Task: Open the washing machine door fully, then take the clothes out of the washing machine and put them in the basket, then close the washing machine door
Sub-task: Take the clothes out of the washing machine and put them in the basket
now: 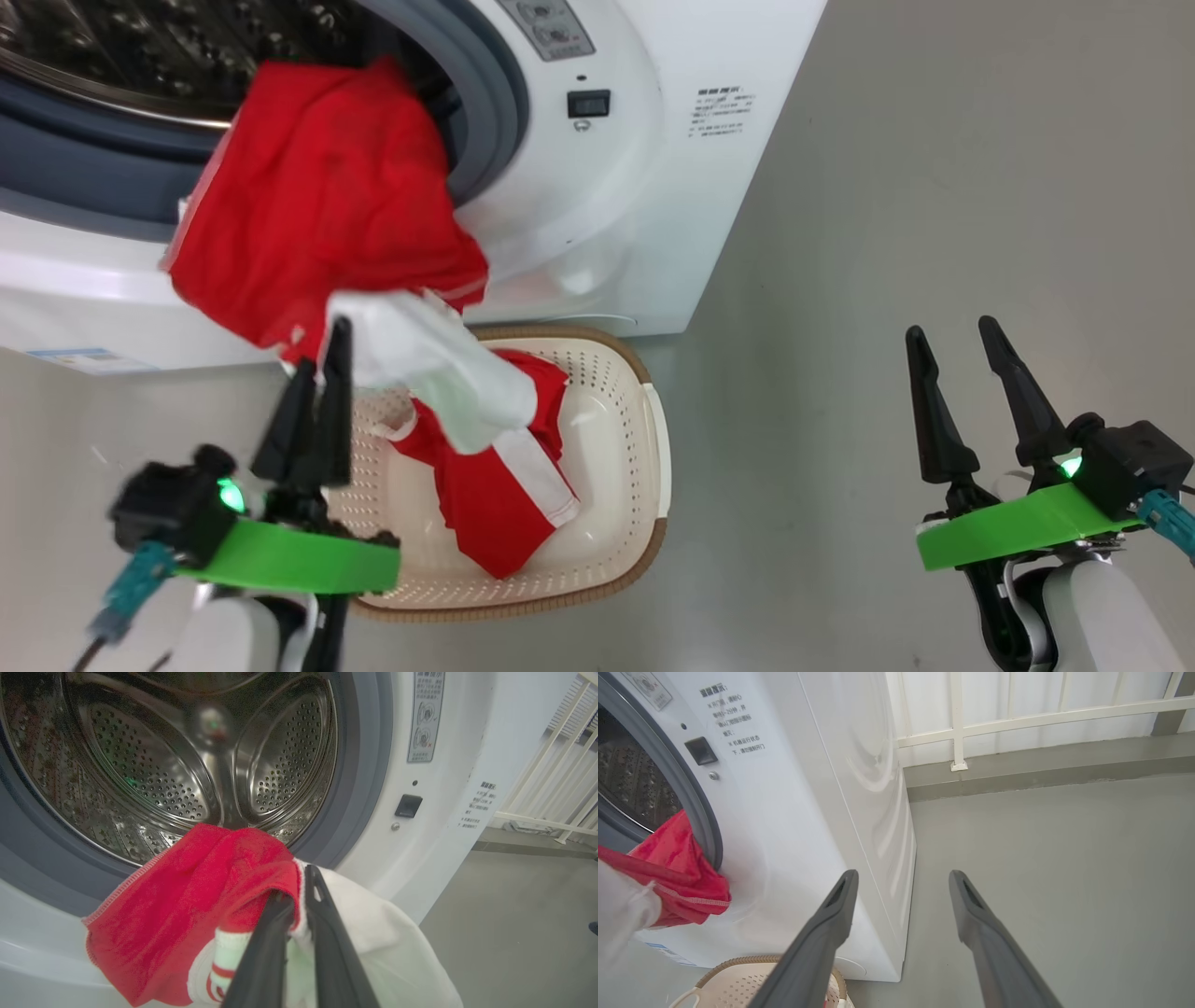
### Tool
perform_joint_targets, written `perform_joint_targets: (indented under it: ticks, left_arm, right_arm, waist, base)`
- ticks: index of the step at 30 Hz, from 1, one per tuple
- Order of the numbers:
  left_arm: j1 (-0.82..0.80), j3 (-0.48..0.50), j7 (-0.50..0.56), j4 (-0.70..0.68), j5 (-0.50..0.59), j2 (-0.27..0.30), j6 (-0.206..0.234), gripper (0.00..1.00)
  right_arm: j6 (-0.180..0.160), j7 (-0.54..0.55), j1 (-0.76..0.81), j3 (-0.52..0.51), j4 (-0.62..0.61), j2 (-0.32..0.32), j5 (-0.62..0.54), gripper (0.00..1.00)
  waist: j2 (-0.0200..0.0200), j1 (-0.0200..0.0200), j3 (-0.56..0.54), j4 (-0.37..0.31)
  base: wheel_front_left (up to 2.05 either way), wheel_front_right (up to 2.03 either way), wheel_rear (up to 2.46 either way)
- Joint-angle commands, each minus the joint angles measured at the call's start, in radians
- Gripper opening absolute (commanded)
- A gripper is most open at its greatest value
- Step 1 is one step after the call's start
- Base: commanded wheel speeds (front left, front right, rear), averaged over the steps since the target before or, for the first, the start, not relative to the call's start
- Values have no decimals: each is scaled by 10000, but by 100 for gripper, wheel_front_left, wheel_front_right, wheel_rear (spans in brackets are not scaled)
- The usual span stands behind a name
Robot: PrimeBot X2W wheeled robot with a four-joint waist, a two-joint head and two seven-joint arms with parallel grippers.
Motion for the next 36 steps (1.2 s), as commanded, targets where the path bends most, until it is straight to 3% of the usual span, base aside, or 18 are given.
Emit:
perform_joint_targets:
  ticks: [1,19,21,23,25,27,36]
  left_arm:
    - [-40,238,-47,33,-93,163,17,0]
    - [-2190,-1254,-47,6030,-487,748,17,0]
    - [-2459,-1328,-47,6378,-545,801,17,23]
    - [-2682,-1339,-47,6666,-619,834,17,34]
    - [-2951,-1338,-47,6887,-701,866,17,64]
    - [-3083,-1334,-47,6999,-758,879,17,100]
    - [-3300,-1272,-47,7049,-820,887,17,100]
  right_arm:
    - [48,-65,-184,273,-242,-31,50,100]
    - [48,-65,-731,501,-414,-31,191,100]
    - [48,-65,-777,524,-439,-31,206,100]
    - [48,-65,-815,532,-455,-31,207,100]
    - [48,-65,-843,527,-478,-31,199,100]
    - [48,-65,-850,520,-497,-31,193,100]
    - [48,-65,-916,476,-451,-31,140,100]
  waist:
    - [0,0,115,-72]
    - [0,0,1502,-589]
    - [0,0,1617,-647]
    - [0,0,1717,-687]
    - [0,0,1802,-717]
    - [0,0,1839,-720]
    - [0,0,1802,-608]
  base:
    - [0,0,0]
    - [0,0,0]
    - [0,0,0]
    - [0,0,0]
    - [0,0,0]
    - [0,0,0]
    - [0,0,0]
